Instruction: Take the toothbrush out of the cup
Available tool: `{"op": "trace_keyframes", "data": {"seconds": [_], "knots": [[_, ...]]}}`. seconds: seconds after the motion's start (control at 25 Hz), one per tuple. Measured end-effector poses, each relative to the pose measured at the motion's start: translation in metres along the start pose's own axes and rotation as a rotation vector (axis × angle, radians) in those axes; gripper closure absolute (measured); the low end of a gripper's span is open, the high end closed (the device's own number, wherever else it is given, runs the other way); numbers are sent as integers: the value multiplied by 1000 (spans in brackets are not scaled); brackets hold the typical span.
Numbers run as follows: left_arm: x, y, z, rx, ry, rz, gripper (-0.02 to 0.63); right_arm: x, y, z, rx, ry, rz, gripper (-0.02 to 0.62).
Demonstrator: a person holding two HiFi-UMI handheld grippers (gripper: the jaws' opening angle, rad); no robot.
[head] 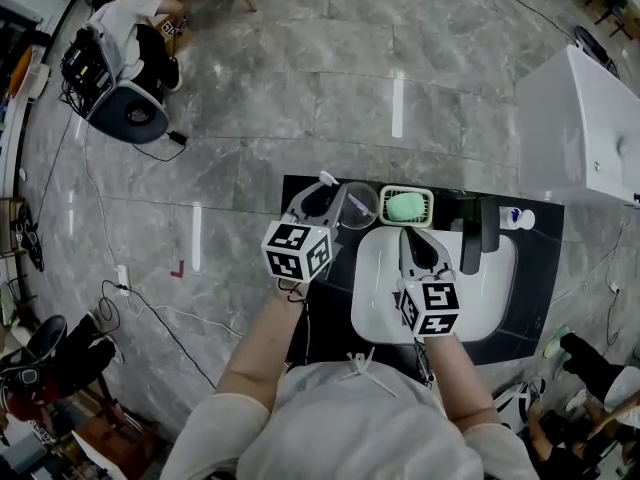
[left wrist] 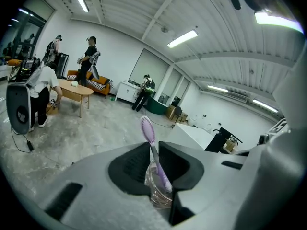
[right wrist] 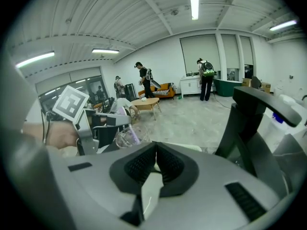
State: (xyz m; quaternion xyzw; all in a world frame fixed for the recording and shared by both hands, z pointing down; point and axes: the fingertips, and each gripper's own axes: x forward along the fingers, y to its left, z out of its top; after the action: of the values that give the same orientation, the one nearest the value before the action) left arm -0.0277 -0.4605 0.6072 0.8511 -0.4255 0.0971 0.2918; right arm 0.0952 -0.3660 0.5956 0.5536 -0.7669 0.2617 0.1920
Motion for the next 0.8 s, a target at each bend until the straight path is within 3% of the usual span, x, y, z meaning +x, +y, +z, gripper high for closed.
{"op": "trace_keyframes", "data": {"seconds": [0.28, 0.68, 0.8], "knots": [[-8, -11, 6, -7, -17, -16, 561, -13, 1, 0, -1, -16, 6, 569], [-32, -52, 26, 66, -84, -17, 566, -47, 2, 3, -20, -53, 28, 569], [-48, -69, 39, 123, -121, -1, 566, -62, 4, 12, -37, -82, 38, 569]]}}
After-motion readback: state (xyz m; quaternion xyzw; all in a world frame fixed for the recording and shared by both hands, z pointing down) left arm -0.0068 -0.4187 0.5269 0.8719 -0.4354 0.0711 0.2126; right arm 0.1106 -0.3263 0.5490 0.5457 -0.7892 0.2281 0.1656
